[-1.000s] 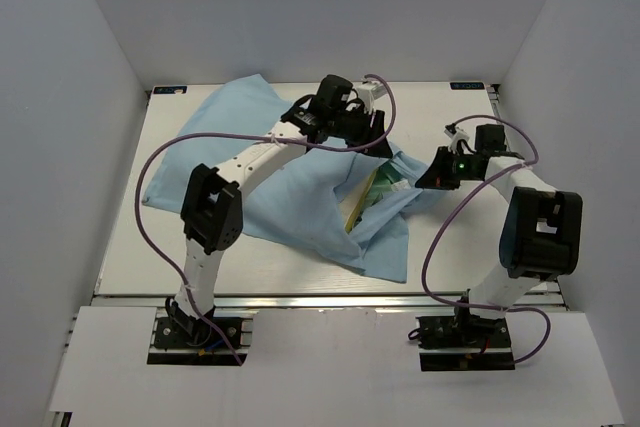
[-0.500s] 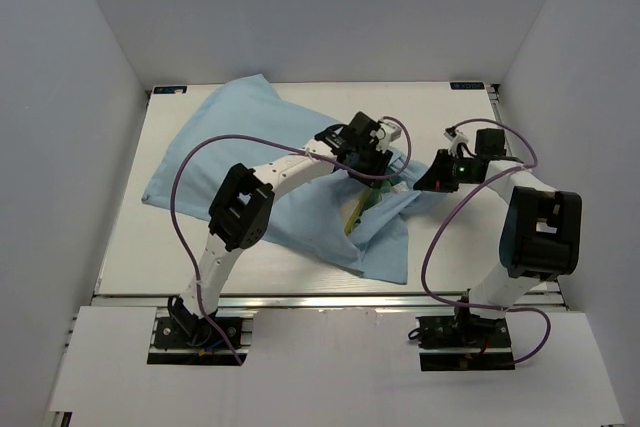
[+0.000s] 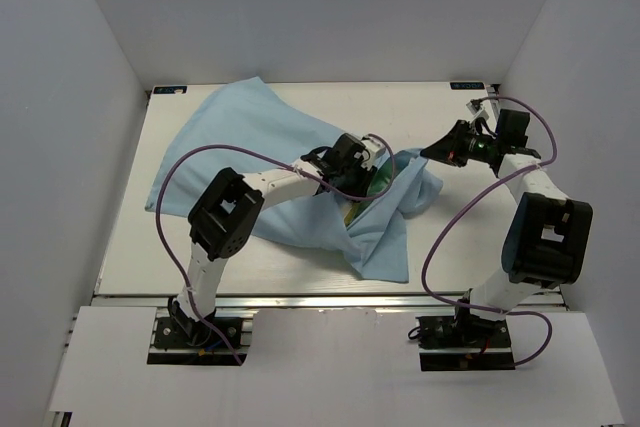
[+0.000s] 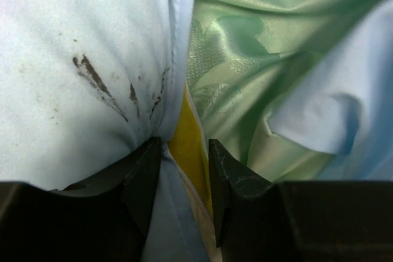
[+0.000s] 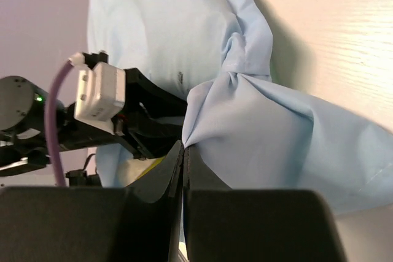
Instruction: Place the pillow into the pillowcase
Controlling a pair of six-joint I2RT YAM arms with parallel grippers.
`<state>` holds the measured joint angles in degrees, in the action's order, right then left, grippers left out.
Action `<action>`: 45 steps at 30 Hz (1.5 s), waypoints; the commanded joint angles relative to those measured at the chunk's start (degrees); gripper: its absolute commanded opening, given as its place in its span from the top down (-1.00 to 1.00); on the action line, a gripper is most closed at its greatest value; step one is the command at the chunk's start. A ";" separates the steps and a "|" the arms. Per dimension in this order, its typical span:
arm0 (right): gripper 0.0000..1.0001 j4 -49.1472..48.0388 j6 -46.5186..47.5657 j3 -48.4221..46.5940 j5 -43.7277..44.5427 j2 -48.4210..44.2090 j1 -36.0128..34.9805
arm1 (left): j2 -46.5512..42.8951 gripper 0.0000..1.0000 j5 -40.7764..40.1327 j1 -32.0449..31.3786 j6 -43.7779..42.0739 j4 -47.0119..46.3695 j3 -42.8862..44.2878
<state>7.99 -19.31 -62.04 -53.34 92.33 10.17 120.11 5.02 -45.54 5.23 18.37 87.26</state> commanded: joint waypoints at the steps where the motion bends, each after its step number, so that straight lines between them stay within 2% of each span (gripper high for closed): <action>1: 1.00 -11.85 -5.64 -3.44 -0.97 -2.33 2.13 | -0.05 0.04 -0.80 0.71 -0.31 13.36 -6.31; 6: 1.00 -14.15 -8.20 -3.26 -4.75 -2.51 1.17 | -0.67 -0.01 4.73 0.63 -1.98 15.03 -7.37; 11: 1.00 -8.96 -1.88 -2.56 -8.44 -4.09 -4.53 | -1.46 -0.09 9.39 0.45 -1.63 14.68 -5.44; 15: 1.00 -5.53 2.16 -2.21 -8.45 -6.20 -9.99 | -2.60 -0.14 12.30 0.45 0.56 15.82 -0.09; 17: 1.00 -2.28 4.10 -2.38 -6.60 -6.55 -13.05 | -7.32 -0.16 11.51 0.54 1.79 14.77 2.19; 21: 1.00 -0.61 6.03 -1.51 -4.76 -5.59 -13.52 | -17.16 -0.19 7.82 2.81 5.83 14.68 6.15; 26: 1.00 2.20 8.58 -1.77 -2.21 -2.60 -15.53 | -28.43 -0.20 0.37 6.95 7.60 17.39 6.16; 30: 1.00 2.29 8.76 -2.90 0.69 -0.84 -18.96 | -34.24 -0.30 -1.59 8.62 6.54 21.61 3.01; 33: 1.00 3.25 8.59 -4.92 2.53 1.17 -22.91 | -38.28 -0.32 3.83 8.54 7.15 22.06 -4.62; 34: 1.00 3.78 8.59 -7.19 4.02 2.66 -24.05 | -40.90 -0.32 5.08 8.54 7.59 21.54 -9.69; 37: 1.00 6.32 9.11 -12.38 7.37 5.92 -30.71 | -46.17 -0.33 7.11 8.27 9.44 18.91 -19.10; 40: 1.00 6.52 9.03 -14.51 7.46 7.51 -34.33 | -49.96 -0.35 10.01 7.75 12.07 16.88 -25.97; 45: 1.00 2.56 6.92 -12.05 9.39 5.67 -33.73 | -50.86 -0.41 7.56 1.69 16.99 13.80 -32.06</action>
<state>12.93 -11.77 -74.13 -46.06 100.12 -25.17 73.43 12.19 -40.64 18.37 35.97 56.42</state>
